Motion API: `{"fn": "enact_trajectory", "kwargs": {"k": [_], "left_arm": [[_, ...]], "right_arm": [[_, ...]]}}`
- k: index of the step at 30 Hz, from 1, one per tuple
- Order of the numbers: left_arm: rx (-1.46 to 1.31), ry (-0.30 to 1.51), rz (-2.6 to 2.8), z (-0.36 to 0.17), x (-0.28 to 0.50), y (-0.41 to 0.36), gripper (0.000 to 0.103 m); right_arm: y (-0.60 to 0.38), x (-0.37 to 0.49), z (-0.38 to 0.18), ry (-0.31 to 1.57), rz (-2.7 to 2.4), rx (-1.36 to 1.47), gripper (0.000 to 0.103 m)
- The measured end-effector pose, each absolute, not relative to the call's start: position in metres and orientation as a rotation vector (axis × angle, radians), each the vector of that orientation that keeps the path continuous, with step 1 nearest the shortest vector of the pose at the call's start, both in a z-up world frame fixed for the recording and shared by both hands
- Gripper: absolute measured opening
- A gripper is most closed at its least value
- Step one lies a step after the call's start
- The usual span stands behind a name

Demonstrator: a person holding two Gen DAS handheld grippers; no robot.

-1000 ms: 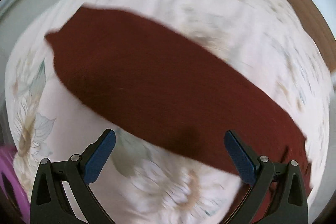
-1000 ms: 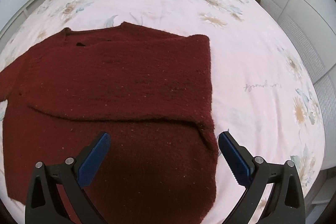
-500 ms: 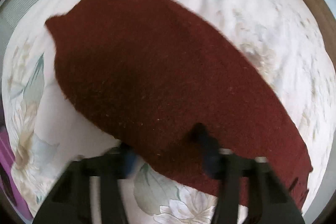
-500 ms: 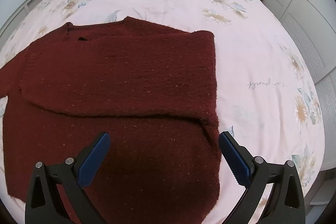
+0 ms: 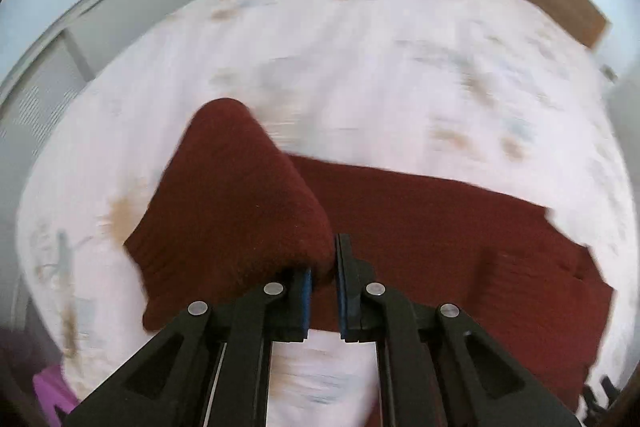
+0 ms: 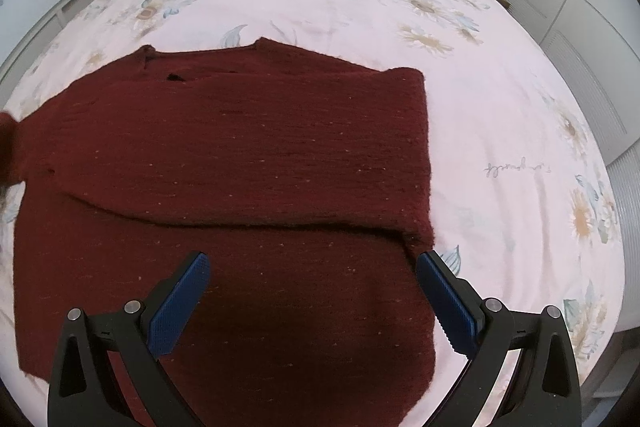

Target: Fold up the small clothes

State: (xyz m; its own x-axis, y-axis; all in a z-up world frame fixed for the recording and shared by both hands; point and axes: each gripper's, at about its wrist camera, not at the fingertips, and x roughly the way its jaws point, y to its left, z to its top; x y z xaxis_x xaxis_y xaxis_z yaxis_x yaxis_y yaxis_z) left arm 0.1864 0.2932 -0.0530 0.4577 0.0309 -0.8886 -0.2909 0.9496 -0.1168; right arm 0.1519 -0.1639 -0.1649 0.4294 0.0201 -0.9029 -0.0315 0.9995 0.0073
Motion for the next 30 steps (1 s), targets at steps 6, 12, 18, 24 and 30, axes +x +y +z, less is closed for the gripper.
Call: {"fn": "enact_trajectory", "kwargs": {"k": [6, 12, 18, 24, 30], "left_arm": [[-0.166, 1.087, 0.011, -0.047, 0.204, 0.195, 0.007], [-0.110, 1.100, -0.126, -0.074, 0.236, 0.113, 0.006], [-0.014, 1.101, -0.264, -0.085, 0.242, 0.041, 0.003], [0.054, 1.120, -0.304, -0.106, 0.236, 0.002, 0.002], [0.040, 1.208, -0.232, -0.145, 0.237, 0.024, 0.002]], "right_arm": [[-0.177, 0.154, -0.154, 1.108, 0.024, 0.019, 0.102], [-0.200, 0.164, -0.129, 1.071, -0.011, 0.055, 0.102], [-0.212, 0.162, -0.121, 1.046, -0.022, 0.074, 0.102], [-0.215, 0.154, -0.135, 1.075, -0.016, 0.099, 0.102], [-0.215, 0.149, -0.146, 1.094, -0.001, 0.108, 0.102]]}}
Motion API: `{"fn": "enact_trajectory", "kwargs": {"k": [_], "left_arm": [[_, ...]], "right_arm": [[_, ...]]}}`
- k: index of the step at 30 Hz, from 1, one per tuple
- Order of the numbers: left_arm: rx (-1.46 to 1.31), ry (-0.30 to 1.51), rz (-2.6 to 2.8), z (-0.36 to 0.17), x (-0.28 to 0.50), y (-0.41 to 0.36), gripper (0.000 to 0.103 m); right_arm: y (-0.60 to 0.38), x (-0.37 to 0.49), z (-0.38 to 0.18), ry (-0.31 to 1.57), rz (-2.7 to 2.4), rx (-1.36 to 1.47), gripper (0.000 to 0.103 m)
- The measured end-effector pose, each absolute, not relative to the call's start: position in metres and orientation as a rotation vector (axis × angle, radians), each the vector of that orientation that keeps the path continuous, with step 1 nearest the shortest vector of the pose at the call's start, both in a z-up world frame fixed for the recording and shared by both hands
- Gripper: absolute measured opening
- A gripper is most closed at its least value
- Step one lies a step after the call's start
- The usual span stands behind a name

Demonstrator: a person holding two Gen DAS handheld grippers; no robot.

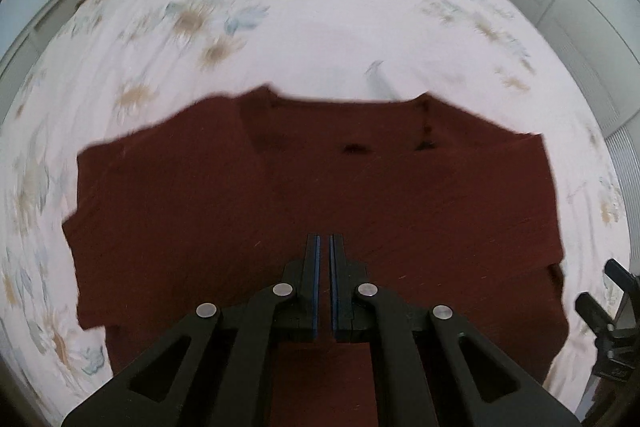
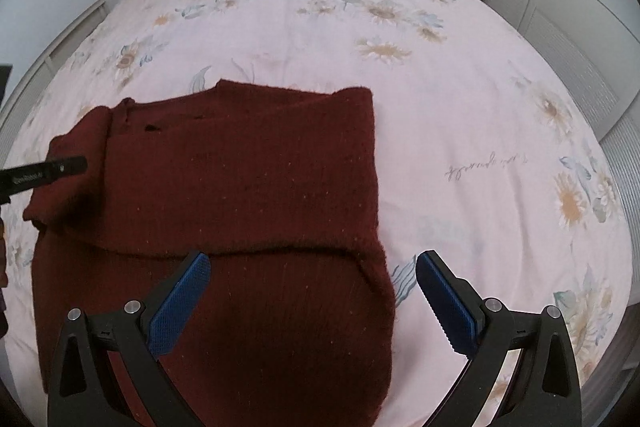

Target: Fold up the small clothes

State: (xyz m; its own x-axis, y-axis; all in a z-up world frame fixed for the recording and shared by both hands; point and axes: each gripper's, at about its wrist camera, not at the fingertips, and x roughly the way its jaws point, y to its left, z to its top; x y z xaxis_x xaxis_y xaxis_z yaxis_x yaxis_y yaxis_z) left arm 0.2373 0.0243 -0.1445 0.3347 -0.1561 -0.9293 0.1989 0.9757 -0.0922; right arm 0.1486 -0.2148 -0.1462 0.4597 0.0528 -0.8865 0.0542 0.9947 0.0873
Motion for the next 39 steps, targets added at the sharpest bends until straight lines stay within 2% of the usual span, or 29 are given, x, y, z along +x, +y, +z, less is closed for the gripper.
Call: {"fn": "enact_trajectory", "kwargs": {"k": [7, 9, 10, 11, 12, 13, 22, 29, 39], "left_arm": [[-0.051, 1.214, -0.204, -0.130, 0.233, 0.063, 0.004], [-0.082, 1.225, -0.184, -0.125, 0.231, 0.077, 0.012], [-0.084, 1.221, -0.168, -0.123, 0.230, 0.084, 0.028], [-0.079, 1.216, -0.151, -0.121, 0.228, 0.090, 0.052], [-0.072, 1.207, -0.135, -0.120, 0.226, 0.097, 0.060], [-0.067, 1.197, -0.123, -0.119, 0.222, 0.103, 0.063], [-0.089, 1.212, -0.062, -0.121, 0.199, 0.169, 0.063], [-0.129, 1.276, -0.035, -0.150, 0.176, 0.216, 0.063], [-0.044, 1.284, -0.060, -0.182, 0.178, 0.212, 0.063]], "right_arm": [[-0.213, 0.149, -0.152, 1.101, 0.016, 0.124, 0.102], [-0.210, 0.149, -0.152, 1.104, 0.020, 0.114, 0.102], [-0.208, 0.150, -0.152, 1.105, 0.023, 0.107, 0.102], [-0.206, 0.151, -0.151, 1.106, 0.025, 0.103, 0.102], [-0.205, 0.151, -0.151, 1.106, 0.028, 0.100, 0.102], [-0.203, 0.151, -0.151, 1.105, 0.031, 0.099, 0.102], [-0.186, 0.152, -0.154, 1.125, 0.056, 0.071, 0.102], [-0.172, 0.155, -0.152, 1.121, 0.081, 0.054, 0.102], [-0.163, 0.158, -0.158, 1.143, 0.090, 0.028, 0.102]]}}
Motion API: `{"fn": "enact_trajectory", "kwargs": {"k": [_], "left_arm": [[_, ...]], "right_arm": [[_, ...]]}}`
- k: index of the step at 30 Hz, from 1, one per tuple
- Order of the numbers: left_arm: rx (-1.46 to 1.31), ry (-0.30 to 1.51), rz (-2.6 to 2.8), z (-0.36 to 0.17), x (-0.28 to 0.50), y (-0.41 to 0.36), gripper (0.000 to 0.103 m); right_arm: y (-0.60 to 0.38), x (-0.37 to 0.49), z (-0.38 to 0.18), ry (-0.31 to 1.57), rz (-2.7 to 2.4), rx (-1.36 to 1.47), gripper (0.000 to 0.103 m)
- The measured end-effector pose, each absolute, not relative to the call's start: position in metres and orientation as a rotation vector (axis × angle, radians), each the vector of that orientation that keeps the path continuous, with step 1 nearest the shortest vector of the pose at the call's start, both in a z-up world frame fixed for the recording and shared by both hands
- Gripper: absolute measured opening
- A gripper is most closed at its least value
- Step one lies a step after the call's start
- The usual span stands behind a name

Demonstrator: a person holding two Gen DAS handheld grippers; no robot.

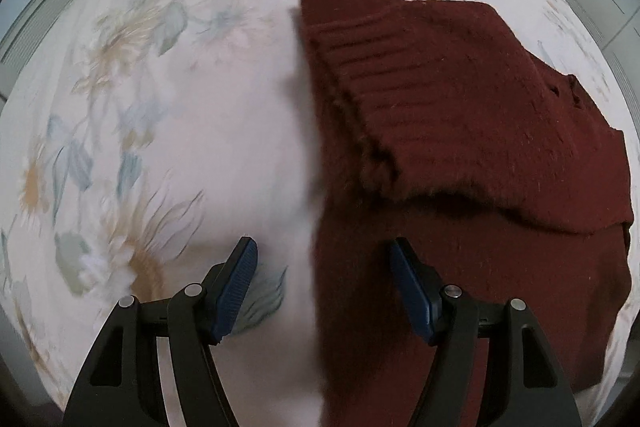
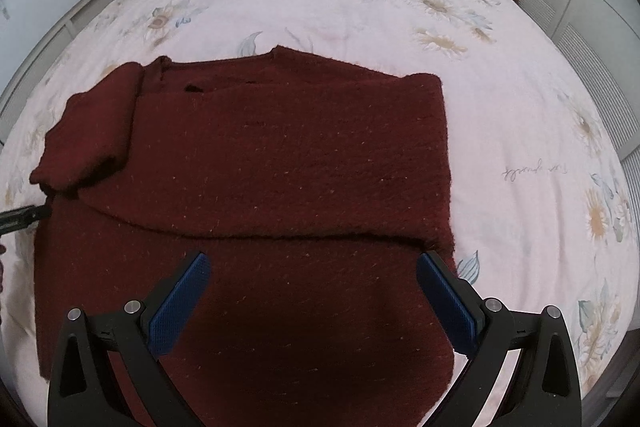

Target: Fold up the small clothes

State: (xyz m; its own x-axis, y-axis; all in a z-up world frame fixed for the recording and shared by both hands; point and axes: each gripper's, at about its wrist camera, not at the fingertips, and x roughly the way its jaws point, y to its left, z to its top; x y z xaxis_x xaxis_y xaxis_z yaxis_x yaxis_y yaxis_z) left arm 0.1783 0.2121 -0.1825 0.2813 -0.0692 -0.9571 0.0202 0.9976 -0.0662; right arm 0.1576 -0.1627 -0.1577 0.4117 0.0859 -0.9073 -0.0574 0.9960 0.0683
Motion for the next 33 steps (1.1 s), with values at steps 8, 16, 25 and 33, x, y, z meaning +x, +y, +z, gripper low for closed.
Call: {"fn": "enact_trajectory", "kwargs": {"k": [8, 16, 25, 33], "left_arm": [[-0.011, 1.284, -0.132, -0.189, 0.200, 0.198, 0.037], [-0.059, 1.297, -0.151, -0.189, 0.207, 0.205, 0.012], [-0.077, 1.309, -0.159, -0.189, 0.204, 0.209, 0.012], [-0.087, 1.324, -0.175, -0.184, 0.227, 0.205, 0.012]], "right_arm": [[-0.128, 0.174, -0.142, 1.117, 0.155, -0.055, 0.102], [-0.040, 0.213, -0.118, 1.064, 0.330, -0.179, 0.102], [0.069, 0.255, -0.126, 1.056, 0.493, -0.232, 0.102], [0.113, 0.257, -0.154, 1.131, 0.593, -0.267, 0.101]]}}
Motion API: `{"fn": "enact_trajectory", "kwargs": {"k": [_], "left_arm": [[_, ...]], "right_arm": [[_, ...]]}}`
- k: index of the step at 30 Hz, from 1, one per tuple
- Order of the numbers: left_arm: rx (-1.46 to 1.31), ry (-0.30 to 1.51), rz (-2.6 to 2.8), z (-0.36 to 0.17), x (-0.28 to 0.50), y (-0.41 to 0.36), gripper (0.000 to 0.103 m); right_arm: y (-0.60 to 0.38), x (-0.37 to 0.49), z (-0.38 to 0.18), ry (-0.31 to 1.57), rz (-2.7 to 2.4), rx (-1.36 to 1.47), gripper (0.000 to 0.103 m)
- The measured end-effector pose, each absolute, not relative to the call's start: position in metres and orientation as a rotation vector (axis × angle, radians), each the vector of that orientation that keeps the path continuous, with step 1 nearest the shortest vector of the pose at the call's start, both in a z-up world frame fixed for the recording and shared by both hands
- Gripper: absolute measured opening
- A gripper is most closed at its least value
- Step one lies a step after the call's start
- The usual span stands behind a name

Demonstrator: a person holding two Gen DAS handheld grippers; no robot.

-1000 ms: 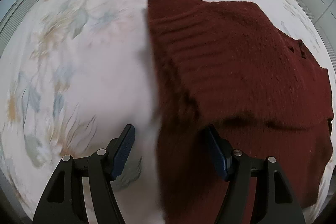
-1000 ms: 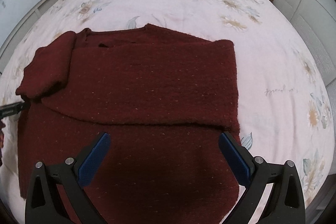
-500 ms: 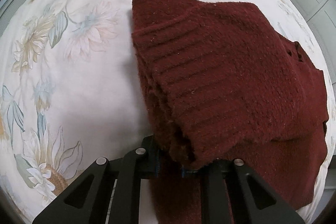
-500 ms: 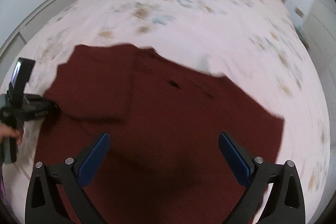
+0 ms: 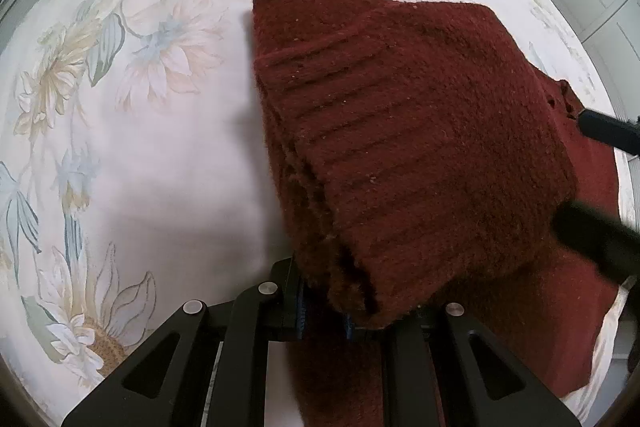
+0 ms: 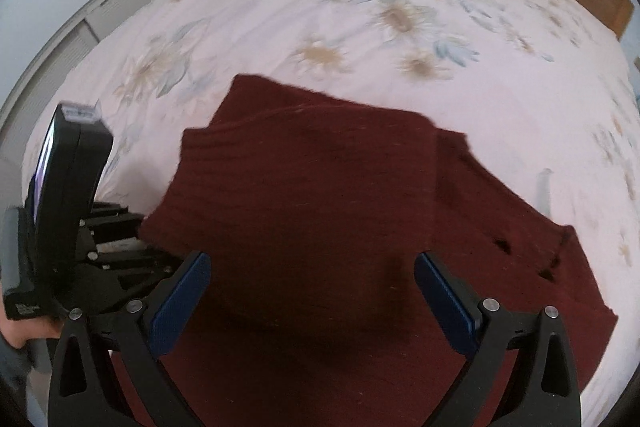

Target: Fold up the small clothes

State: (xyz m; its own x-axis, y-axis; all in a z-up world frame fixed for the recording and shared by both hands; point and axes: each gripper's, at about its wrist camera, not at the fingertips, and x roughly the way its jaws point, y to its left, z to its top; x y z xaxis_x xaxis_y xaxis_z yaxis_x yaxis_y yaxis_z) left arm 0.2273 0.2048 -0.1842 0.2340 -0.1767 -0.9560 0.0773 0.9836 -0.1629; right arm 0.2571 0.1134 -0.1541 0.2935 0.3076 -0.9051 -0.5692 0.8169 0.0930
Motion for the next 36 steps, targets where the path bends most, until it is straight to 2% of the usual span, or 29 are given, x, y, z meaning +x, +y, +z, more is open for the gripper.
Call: {"fn": "enact_trajectory", "kwargs": {"k": [2, 6, 8, 9, 11, 13, 16, 19, 22, 36], "left_arm": [[-0.088, 1.325, -0.176, -0.185, 0.231, 0.206, 0.012], [-0.078, 1.327, -0.175, -0.188, 0.232, 0.216, 0.012], [-0.074, 1.330, -0.175, -0.188, 0.234, 0.218, 0.012], [-0.072, 1.331, -0.176, -0.189, 0.234, 0.218, 0.012], [-0.069, 1.333, -0.175, -0.190, 0.237, 0.219, 0.012], [-0.066, 1.336, -0.174, -0.192, 0.240, 0.219, 0.012], [-0.064, 1.336, -0.171, -0.192, 0.242, 0.219, 0.012], [-0.065, 1.337, -0.175, -0.192, 0.244, 0.219, 0.012], [-0.070, 1.341, -0.178, -0.195, 0.241, 0.215, 0.012], [-0.064, 1.345, -0.166, -0.189, 0.242, 0.210, 0.012]], "right_arm": [[0.116, 0.256, -0.161, 1.150, 0.600, -0.278, 0.098], [0.118, 0.260, -0.182, 1.201, 0.588, -0.301, 0.078], [0.120, 0.259, -0.189, 1.201, 0.593, -0.312, 0.077], [0.121, 0.258, -0.190, 1.198, 0.592, -0.323, 0.073], [0.126, 0.254, -0.193, 1.192, 0.594, -0.352, 0.062], [0.132, 0.251, -0.194, 1.183, 0.604, -0.379, 0.041], [0.138, 0.247, -0.195, 1.169, 0.598, -0.410, 0.025], [0.131, 0.248, -0.193, 1.172, 0.605, -0.381, 0.016], [0.112, 0.254, -0.180, 1.175, 0.608, -0.279, 0.010], [-0.024, 0.253, -0.122, 1.125, 0.453, 0.172, 0.010]]}}
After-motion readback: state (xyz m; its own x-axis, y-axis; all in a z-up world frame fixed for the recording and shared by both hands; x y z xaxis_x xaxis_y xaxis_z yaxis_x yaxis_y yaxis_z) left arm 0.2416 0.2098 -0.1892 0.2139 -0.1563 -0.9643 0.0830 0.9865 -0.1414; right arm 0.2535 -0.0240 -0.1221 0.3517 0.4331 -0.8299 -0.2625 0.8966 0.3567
